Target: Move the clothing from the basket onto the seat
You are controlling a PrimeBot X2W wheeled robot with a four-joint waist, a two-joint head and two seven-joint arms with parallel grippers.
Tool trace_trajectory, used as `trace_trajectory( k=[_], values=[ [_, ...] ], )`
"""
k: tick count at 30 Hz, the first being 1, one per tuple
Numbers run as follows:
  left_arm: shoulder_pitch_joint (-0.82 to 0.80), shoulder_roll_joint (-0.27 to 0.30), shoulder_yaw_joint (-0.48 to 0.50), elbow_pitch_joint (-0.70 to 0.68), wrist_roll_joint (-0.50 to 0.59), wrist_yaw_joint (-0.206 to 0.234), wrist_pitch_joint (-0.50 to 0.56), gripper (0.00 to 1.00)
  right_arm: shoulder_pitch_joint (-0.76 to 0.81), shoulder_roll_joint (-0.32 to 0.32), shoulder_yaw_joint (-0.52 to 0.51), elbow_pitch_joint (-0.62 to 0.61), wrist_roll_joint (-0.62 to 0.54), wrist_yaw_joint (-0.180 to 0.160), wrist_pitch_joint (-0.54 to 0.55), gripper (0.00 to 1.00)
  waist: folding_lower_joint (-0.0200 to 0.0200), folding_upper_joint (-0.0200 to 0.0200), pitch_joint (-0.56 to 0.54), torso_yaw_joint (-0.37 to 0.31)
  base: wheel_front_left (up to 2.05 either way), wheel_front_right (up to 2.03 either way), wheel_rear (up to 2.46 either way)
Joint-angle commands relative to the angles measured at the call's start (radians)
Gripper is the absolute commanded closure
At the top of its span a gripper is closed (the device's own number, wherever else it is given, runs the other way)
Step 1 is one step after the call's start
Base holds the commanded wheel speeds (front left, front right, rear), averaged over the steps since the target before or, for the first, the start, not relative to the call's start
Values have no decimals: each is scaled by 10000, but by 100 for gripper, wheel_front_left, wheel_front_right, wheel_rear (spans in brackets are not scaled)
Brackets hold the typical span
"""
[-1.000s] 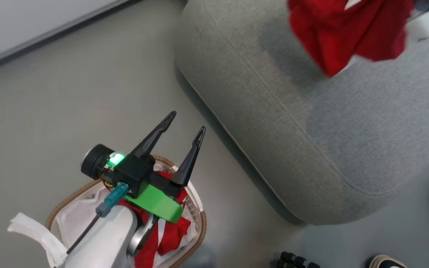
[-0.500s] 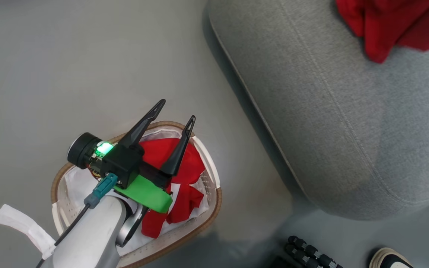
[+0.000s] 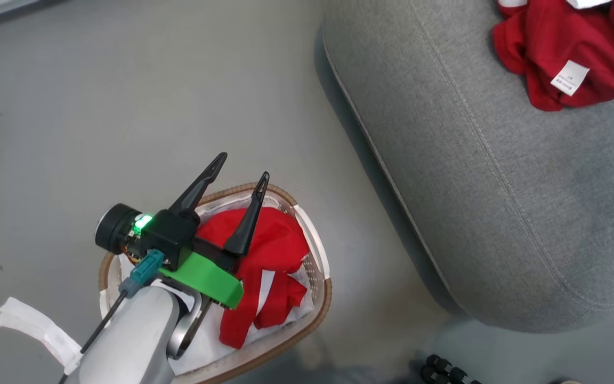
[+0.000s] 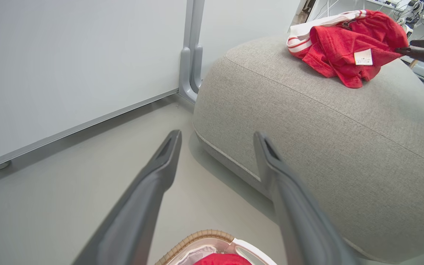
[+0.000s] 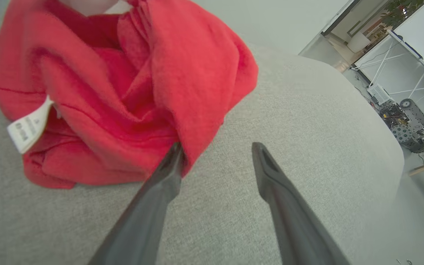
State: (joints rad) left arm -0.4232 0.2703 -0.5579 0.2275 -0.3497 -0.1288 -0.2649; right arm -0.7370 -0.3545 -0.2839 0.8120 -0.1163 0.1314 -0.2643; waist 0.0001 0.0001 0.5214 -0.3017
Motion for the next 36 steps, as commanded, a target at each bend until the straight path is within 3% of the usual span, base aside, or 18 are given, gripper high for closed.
trace_trajectory(
  k=[1,9,21,36],
  values=[
    [191,-73,84,38,39,-36,7,0,438,99,-233,-98,-141,-14,-3,0,-1,-1,-470,131,0,0,0],
    [915,-551,794,279,176,-36,7,0,2265,880,-422,-1282,-166,-14,-3,0,-1,-1,-1566,422,0,0,0],
    [1890,-1223,2569,638,671,-37,7,0,3603,1738,1669,-4247,1063,-12,-3,0,-1,-1,-2727,1503,0,0,0],
    [2866,-1815,5055,1137,1290,-37,8,0,4393,2650,3223,-4754,1899,-14,-3,0,-1,-1,-3718,2583,0,0,0]
  ],
)
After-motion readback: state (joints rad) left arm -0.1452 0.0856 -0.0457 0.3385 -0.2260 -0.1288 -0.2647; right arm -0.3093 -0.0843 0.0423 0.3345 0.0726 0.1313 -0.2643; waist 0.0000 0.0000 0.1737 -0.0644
